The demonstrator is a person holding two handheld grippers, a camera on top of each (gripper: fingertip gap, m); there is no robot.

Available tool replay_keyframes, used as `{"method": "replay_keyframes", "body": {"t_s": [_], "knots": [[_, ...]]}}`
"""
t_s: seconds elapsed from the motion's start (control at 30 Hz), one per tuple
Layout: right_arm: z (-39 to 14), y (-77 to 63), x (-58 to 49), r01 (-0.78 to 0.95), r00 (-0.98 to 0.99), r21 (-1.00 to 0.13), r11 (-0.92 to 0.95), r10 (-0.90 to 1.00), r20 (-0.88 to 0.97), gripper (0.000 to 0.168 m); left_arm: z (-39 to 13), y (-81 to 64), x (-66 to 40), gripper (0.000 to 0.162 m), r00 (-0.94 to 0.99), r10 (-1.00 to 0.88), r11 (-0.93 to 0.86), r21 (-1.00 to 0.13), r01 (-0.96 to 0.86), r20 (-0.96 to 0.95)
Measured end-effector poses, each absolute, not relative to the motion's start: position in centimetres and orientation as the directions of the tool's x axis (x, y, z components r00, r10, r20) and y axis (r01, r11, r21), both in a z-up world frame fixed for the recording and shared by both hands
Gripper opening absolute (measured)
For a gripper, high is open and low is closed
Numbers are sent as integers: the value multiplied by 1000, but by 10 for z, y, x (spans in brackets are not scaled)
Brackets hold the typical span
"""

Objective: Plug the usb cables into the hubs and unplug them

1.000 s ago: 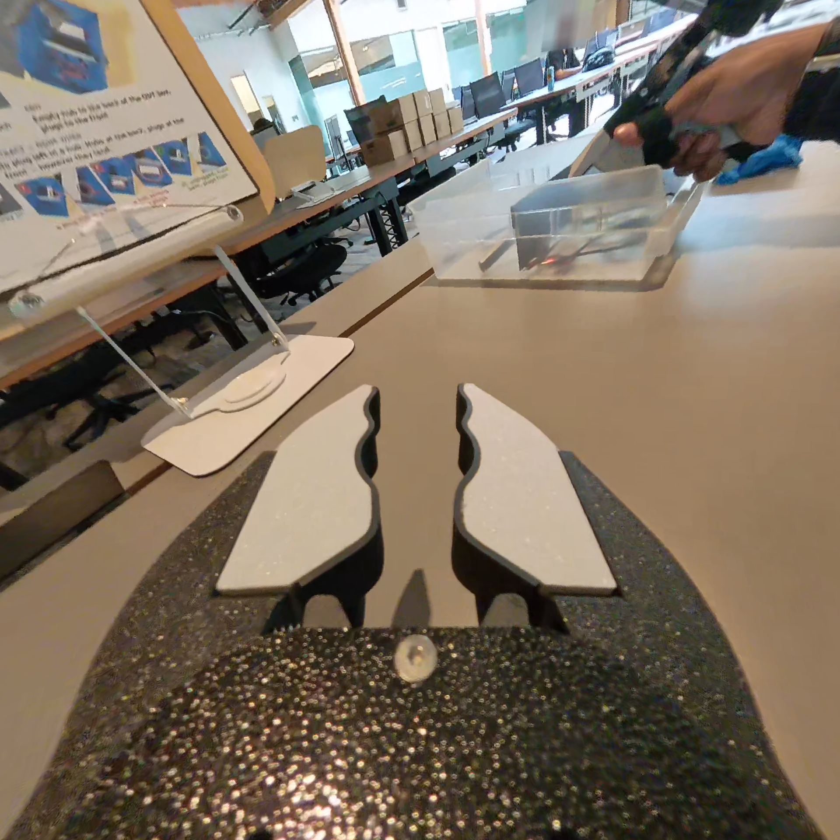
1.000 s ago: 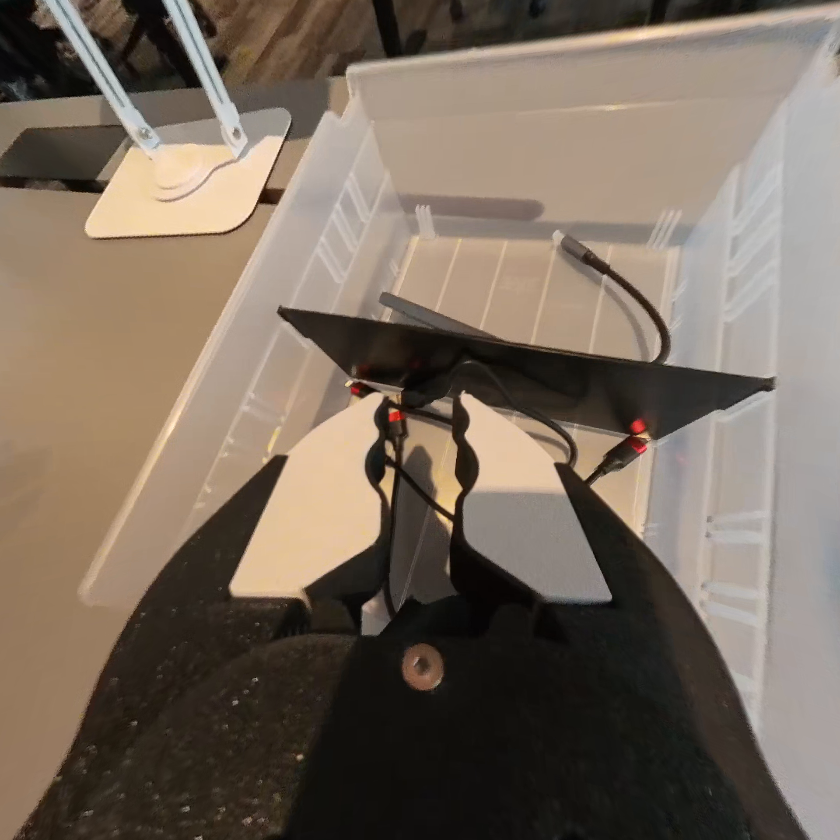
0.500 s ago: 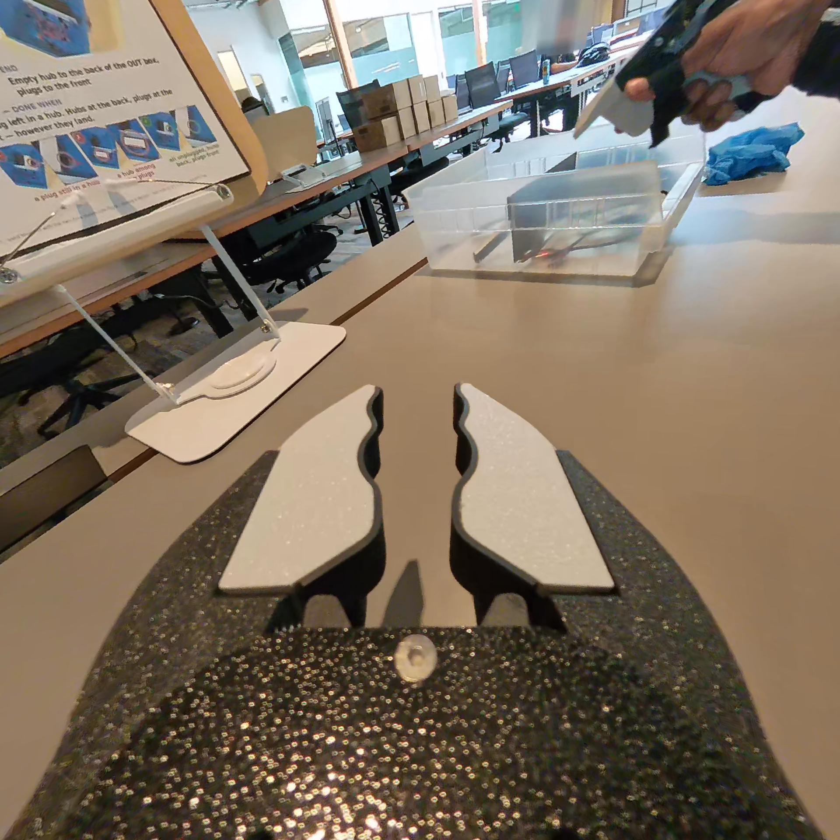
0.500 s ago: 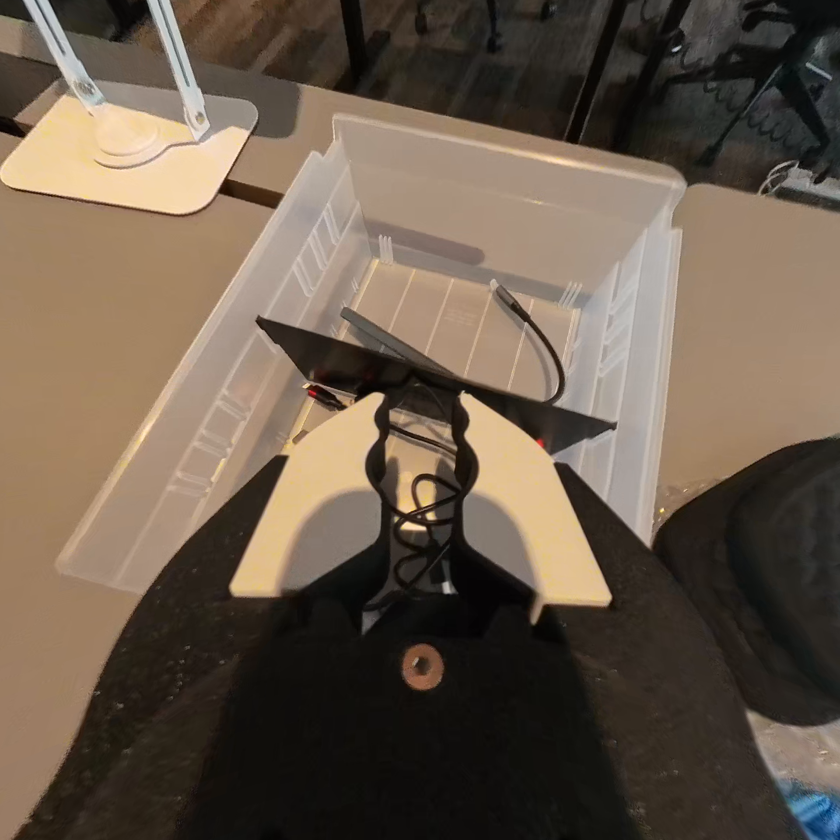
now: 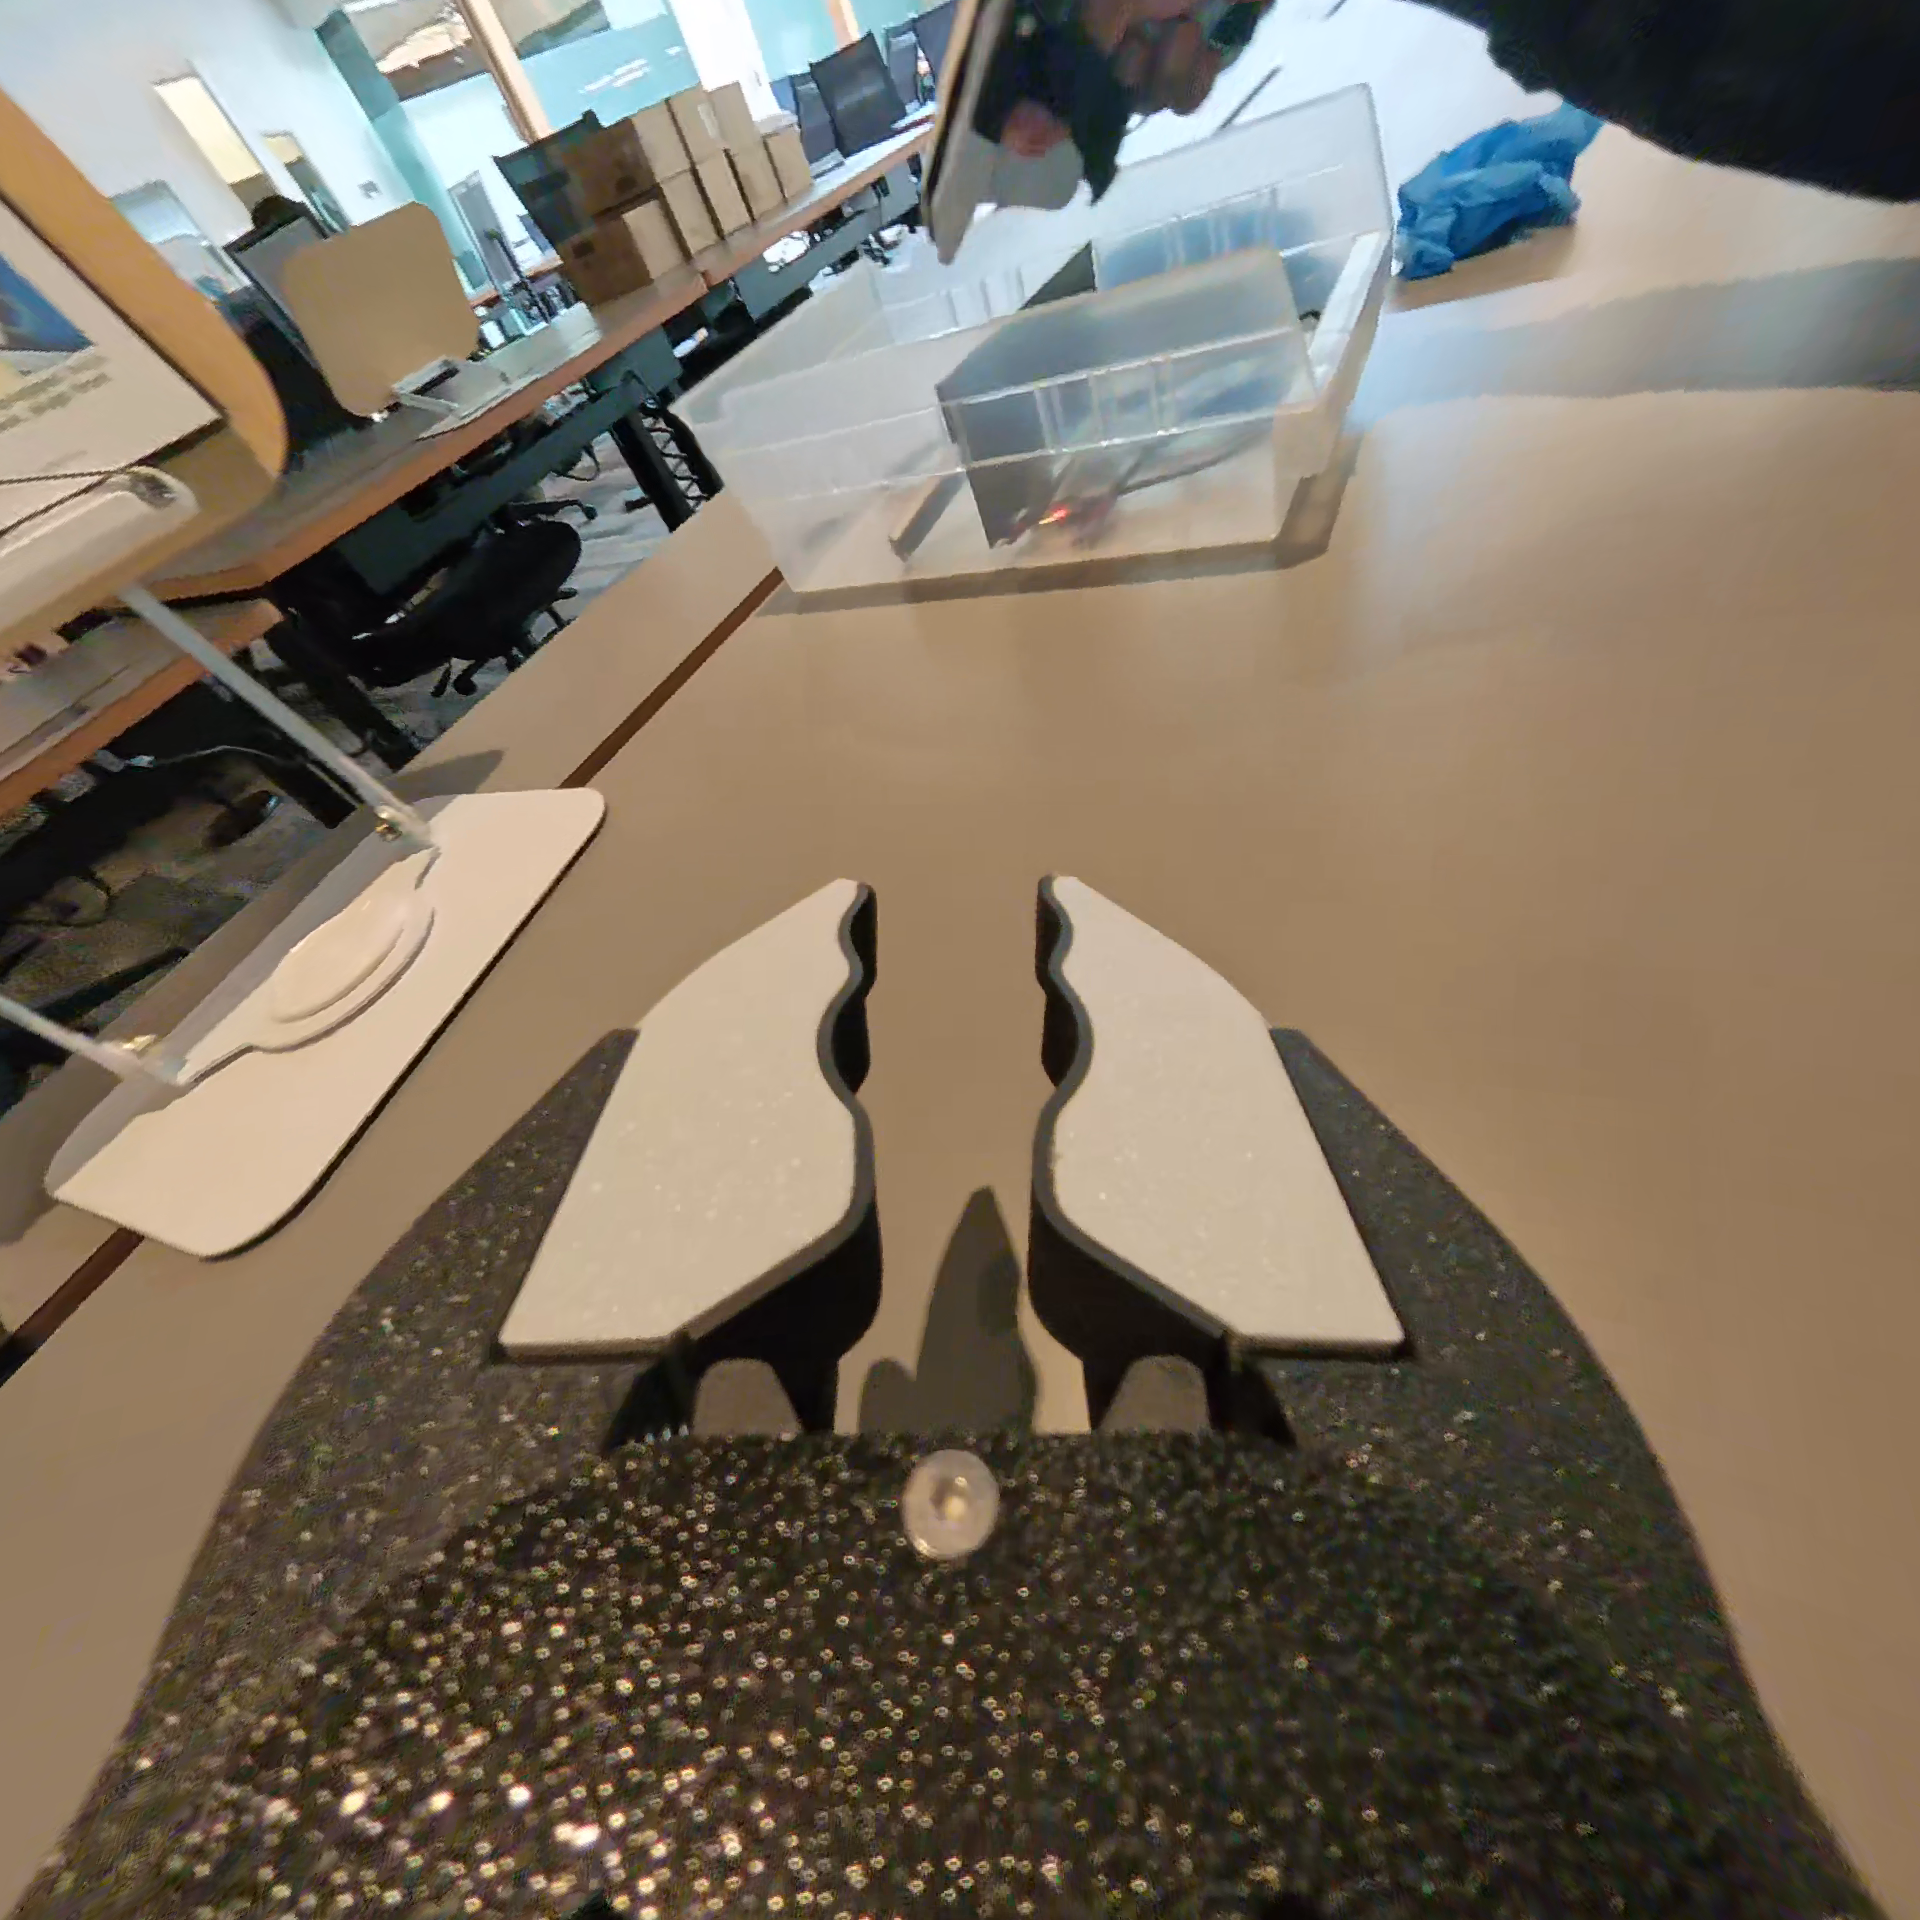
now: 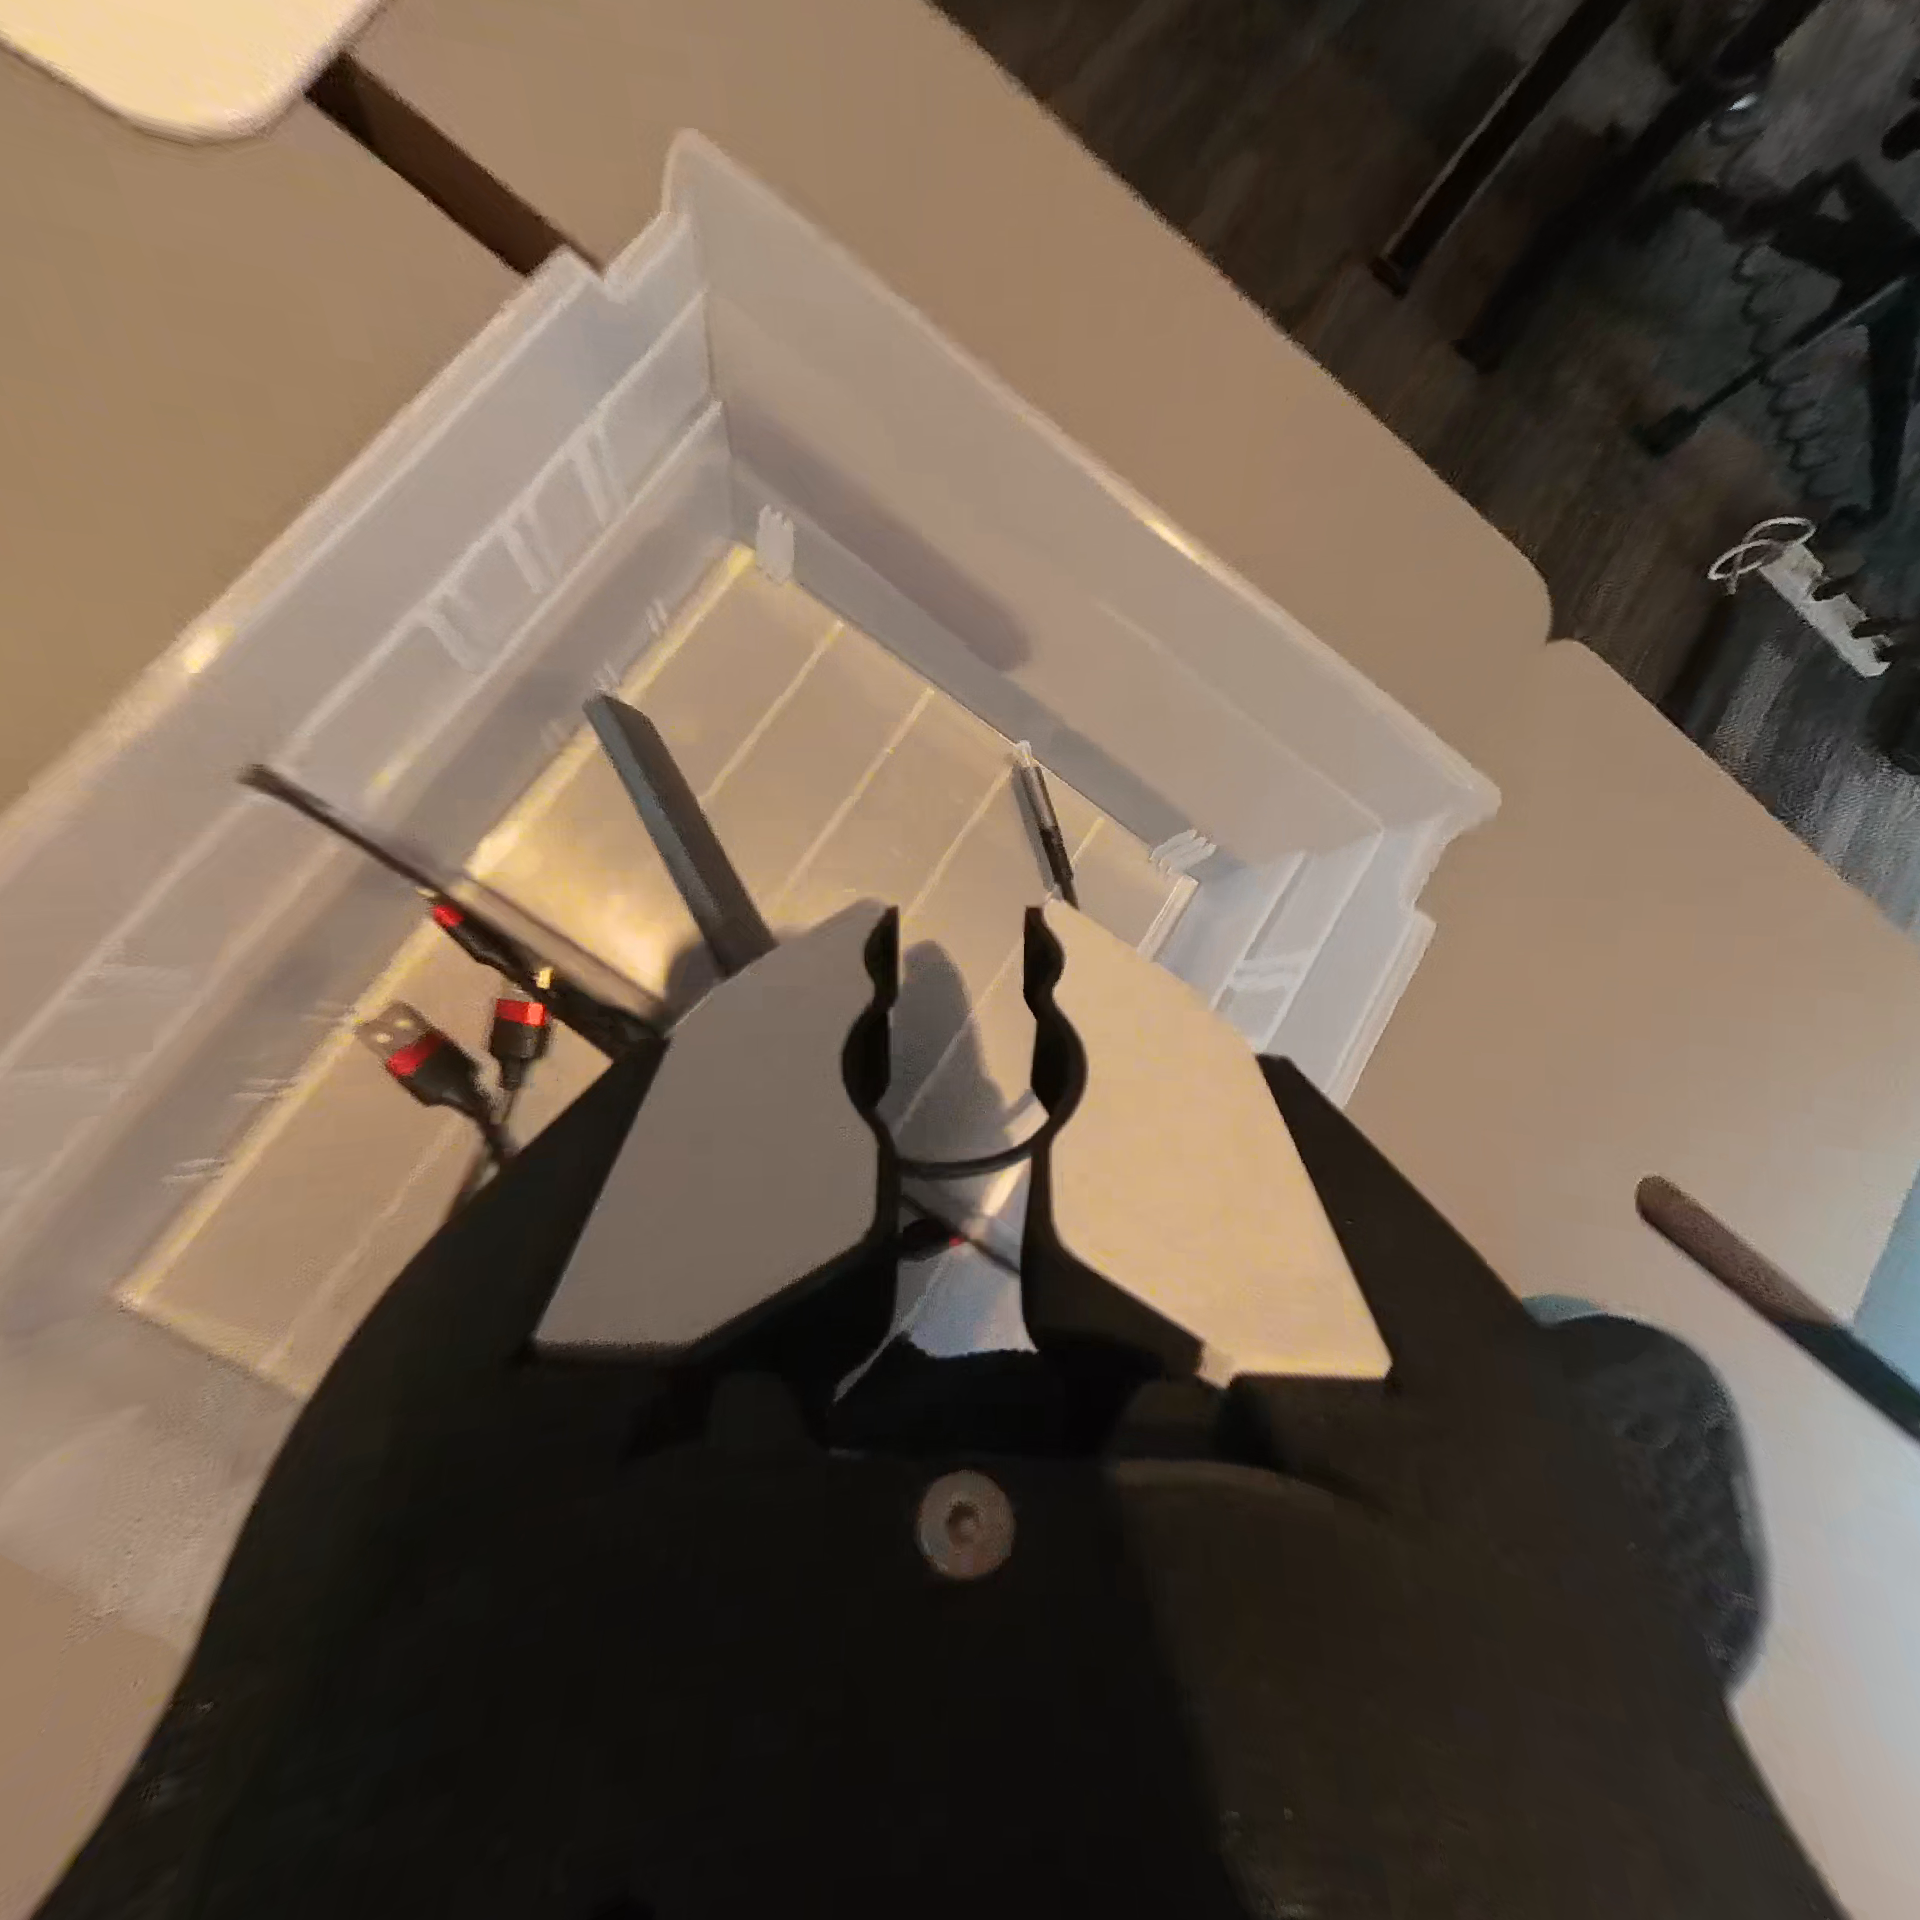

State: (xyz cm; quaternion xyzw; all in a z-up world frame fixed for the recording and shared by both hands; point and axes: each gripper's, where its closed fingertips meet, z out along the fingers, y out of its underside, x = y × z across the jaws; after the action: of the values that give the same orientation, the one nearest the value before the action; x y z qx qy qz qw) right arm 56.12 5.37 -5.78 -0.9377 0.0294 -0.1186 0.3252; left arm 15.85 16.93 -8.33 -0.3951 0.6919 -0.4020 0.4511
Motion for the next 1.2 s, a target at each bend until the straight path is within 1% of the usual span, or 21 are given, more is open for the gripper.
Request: {"method": "replay_keyframes", "body": {"t_s": [0.07, 0.17, 0.23, 0.3, 0.43, 0.53, 0.6, 0.67, 0.7, 0.87, 0.93, 1.0, 1.07, 1.2], "knots": [[-76, 62, 571, 66, 972, -516, -854, -63, 228, 23, -90, 165, 167, 28, -302, -907, 360, -912, -196, -293], [-108, 66, 592, 96, 961, -306, -947, 8, 277, 24, -98, 159, 174, 28, -322, -904, 356, -911, -209, -280], [-124, 66, 603, 98, 952, -181, -979, 40, 303, 24, -100, 158, 174, 27, -323, -899, 373, -903, -212, -295], [-137, 64, 609, 78, 952, -87, -993, 49, 302, 26, -98, 158, 174, 26, -318, -898, 377, -904, -202, -304], [-153, 58, 617, 41, 951, 35, -999, 50, 305, 26, -94, 159, 171, 24, -317, -903, 358, -917, -178, -291], [-157, 58, 618, 33, 946, 84, -996, 58, 319, 28, -92, 159, 170, 22, -321, -905, 343, -924, -168, -278], [-160, 59, 619, 40, 942, 117, -992, 77, 327, 18, -92, 158, 169, 21, -324, -904, 343, -925, -164, -278], [-161, 60, 621, 32, 941, 134, -991, 75, 331, 13, -91, 157, 168, 21, -328, -903, 342, -926, -162, -277], [-162, 61, 620, 29, 944, 134, -991, 71, 321, 5, -91, 156, 167, 21, -329, -904, 340, -927, -161, -275], [-163, 61, 621, 2, 955, 116, -993, 36, 294, 3, -87, 154, 161, 19, -329, -908, 321, -936, -145, -260], [-161, 62, 623, 12, 947, 100, -995, 43, 318, 3, -84, 154, 160, 19, -322, -910, 316, -939, -136, -260], [-152, 65, 626, 25, 923, 50, -998, 43, 382, 3, -80, 154, 158, 18, -316, -911, 315, -941, -123, -264], [-135, 68, 625, 36, 899, -26, -999, 21, 438, 3, -77, 154, 156, 17, -310, -912, 315, -943, -110, -269], [-80, 71, 621, 84, 832, -179, -980, -30, 554, 3, -71, 152, 155, 16, -307, -914, 306, -947, -93, -265]]}}
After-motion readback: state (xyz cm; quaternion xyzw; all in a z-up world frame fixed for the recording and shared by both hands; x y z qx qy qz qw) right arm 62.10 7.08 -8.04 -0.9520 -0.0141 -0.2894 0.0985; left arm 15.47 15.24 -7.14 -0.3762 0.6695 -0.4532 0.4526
